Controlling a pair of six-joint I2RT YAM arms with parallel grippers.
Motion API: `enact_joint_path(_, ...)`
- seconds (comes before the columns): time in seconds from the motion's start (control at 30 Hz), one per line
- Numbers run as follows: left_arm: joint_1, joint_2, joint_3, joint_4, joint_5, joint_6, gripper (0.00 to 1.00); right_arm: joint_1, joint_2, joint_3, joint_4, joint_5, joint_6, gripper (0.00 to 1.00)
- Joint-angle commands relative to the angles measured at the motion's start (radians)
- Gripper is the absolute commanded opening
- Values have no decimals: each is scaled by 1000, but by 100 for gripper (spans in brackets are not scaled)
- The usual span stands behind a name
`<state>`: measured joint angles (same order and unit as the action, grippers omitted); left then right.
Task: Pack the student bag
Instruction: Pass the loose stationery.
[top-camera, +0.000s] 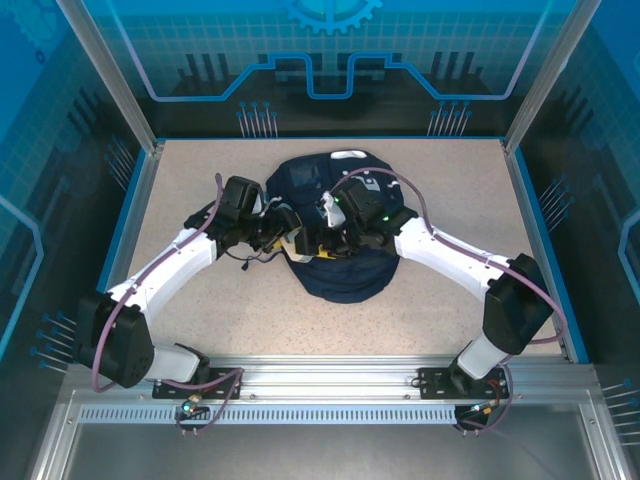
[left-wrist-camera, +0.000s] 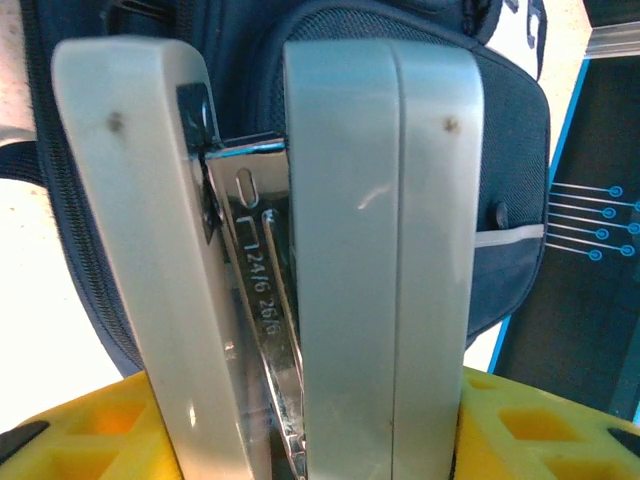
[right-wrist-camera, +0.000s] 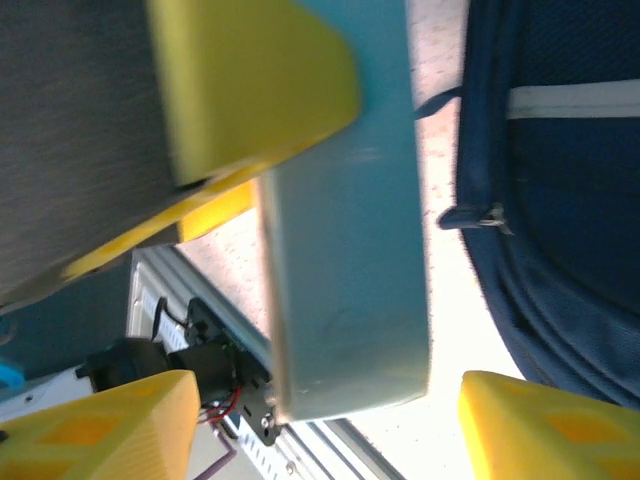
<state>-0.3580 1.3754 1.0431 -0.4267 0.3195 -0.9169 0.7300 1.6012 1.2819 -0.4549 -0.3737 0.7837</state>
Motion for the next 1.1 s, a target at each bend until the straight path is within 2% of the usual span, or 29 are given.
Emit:
enact_joint_path(0.0, -10, -19, 35, 48, 56, -1, 28, -7, -28, -20, -8, 63, -22, 75)
enact_joint_path(0.23, -11, -11, 35, 71, 86, -14, 27, -8, 18, -20, 87, -75, -4, 75)
enact_joint_path(0.43, -11, -22, 31, 84, 111, -43, 28, -12, 21, -26, 166, -106, 31, 64)
enact_joint_path(0.7, -11, -43, 21, 132, 151, -102, 31, -19, 5, -42, 169, -82, 33, 47)
enact_joint_path(0.77, -11, -49, 24, 131, 151, -102, 34, -20, 3, -44, 167, -77, 31, 37)
enact_joint_path(0.83, -10, -55, 31, 115, 143, -94, 42, -21, -6, -45, 165, -66, 25, 29)
enact_joint_path(0.9, -9, -59, 43, 80, 125, -76, 59, -23, -28, -58, 171, -49, 18, 24)
enact_joint_path(0.97, -7, -62, 64, 18, 84, -38, 78, -31, -63, -73, 169, -21, 5, 22)
enact_joint_path(1.07, -7, -67, 92, -54, 15, 47, 95, -56, -126, -96, 136, 18, -22, 20)
